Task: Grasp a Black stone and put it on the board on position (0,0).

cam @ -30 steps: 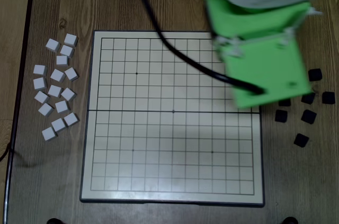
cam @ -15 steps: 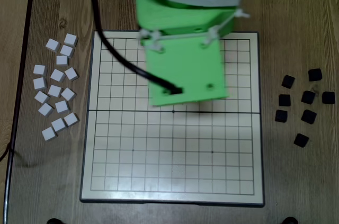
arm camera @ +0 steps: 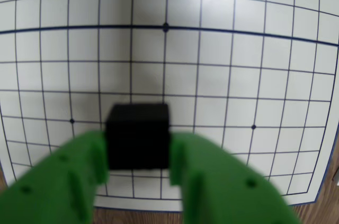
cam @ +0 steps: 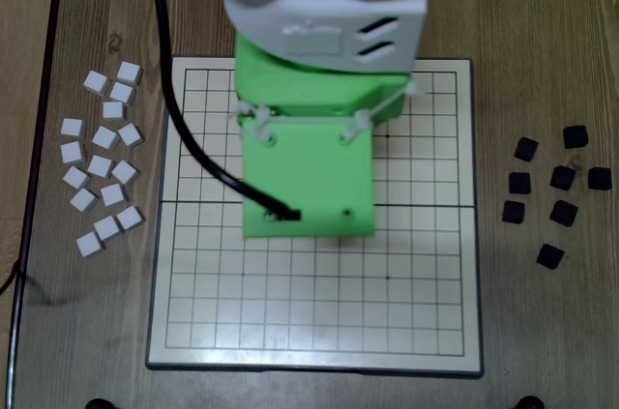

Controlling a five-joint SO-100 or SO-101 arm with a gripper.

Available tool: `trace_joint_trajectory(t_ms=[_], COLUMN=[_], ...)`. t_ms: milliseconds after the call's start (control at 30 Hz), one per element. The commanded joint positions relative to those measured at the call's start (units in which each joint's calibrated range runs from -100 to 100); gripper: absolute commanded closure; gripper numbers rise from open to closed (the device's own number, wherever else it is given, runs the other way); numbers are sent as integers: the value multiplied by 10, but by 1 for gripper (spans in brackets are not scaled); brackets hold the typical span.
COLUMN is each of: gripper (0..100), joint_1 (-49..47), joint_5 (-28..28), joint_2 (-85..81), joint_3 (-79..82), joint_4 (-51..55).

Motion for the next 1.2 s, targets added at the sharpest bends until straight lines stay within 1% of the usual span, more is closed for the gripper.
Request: trace_joint_trajectory(t_ms=[0,133,600,1167], gripper=[94,94,94,94], joint_1=[20,28,23,16], joint_5=[-9,-14,8,18], joint_2=[-4,23,73,88], joint_3=[-48,-48,-17,-20], joint_4=[-13,-25,-87,-85])
